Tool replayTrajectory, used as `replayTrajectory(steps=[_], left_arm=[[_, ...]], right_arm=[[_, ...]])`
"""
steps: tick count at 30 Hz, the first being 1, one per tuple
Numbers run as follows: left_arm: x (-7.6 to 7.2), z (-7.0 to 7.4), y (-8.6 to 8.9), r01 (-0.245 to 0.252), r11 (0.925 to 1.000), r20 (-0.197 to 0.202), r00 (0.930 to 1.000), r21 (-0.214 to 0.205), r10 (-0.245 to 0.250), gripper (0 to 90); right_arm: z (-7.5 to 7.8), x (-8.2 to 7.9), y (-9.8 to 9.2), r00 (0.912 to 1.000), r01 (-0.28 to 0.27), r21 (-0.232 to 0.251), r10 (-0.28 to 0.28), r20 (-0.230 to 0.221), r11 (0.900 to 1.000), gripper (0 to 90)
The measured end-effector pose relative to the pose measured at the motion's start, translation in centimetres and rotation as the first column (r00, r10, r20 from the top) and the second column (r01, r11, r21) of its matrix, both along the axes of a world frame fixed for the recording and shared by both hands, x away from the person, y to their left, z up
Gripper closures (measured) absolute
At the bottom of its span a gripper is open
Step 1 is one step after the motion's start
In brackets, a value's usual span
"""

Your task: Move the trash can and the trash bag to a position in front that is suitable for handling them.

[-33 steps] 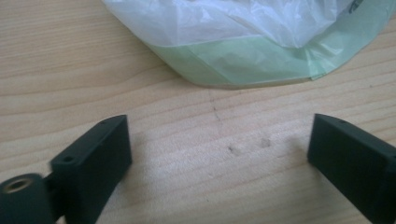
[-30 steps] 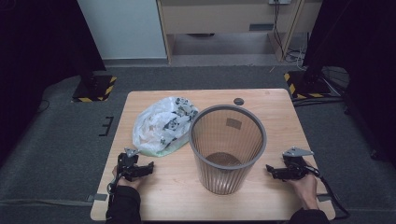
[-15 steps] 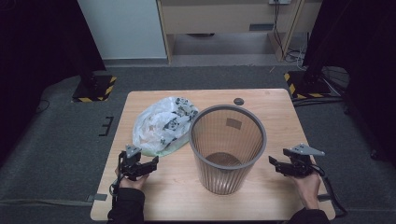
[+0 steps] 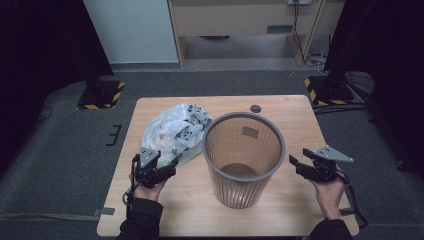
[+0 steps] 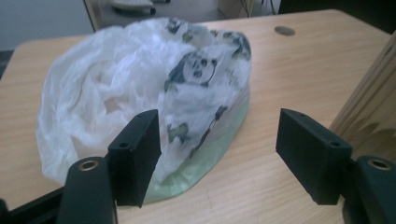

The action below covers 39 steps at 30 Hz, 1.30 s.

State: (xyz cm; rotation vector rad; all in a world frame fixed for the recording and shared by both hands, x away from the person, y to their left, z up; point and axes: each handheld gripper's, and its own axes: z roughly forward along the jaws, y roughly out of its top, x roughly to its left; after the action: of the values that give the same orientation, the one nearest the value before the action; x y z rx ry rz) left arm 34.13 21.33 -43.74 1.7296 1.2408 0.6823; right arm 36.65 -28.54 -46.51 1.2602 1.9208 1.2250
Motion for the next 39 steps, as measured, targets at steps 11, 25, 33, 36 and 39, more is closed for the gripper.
replayTrajectory(steps=[11,25,33,36,39], left_arm=[[0.2,2.7,-4.3,0.094,0.9944,0.047,0.9947,-0.049,-0.091,49.1],[-1.7,4.1,-7.9,0.157,0.9863,0.063,0.9862,-0.051,-0.153,68.3],[-2.5,3.8,-8.3,0.140,0.9886,0.072,0.9880,-0.055,-0.136,73.5],[-2.4,3.5,-8.3,0.128,0.9905,0.069,0.9898,-0.049,-0.125,78.1],[-2.3,3.3,-8.2,0.119,0.9912,0.069,0.9910,-0.057,-0.115,81.4]], right_arm=[[4.6,-0.2,1.9,0.9940,-0.025,0.054,0.019,0.108,0.9982,55.6],[6.2,-2.3,6.3,0.9890,-0.076,0.049,0.069,0.131,0.9959,70.9],[6.2,-3.3,7.8,0.9889,-0.003,0.017,0.000,0.149,0.9999,81.8],[6.1,-3.3,8.5,0.9877,0.021,0.014,-0.023,0.155,0.9997,84.1],[6.1,-3.2,8.9,0.9877,0.028,0.018,-0.030,0.153,0.9994,84.8]])
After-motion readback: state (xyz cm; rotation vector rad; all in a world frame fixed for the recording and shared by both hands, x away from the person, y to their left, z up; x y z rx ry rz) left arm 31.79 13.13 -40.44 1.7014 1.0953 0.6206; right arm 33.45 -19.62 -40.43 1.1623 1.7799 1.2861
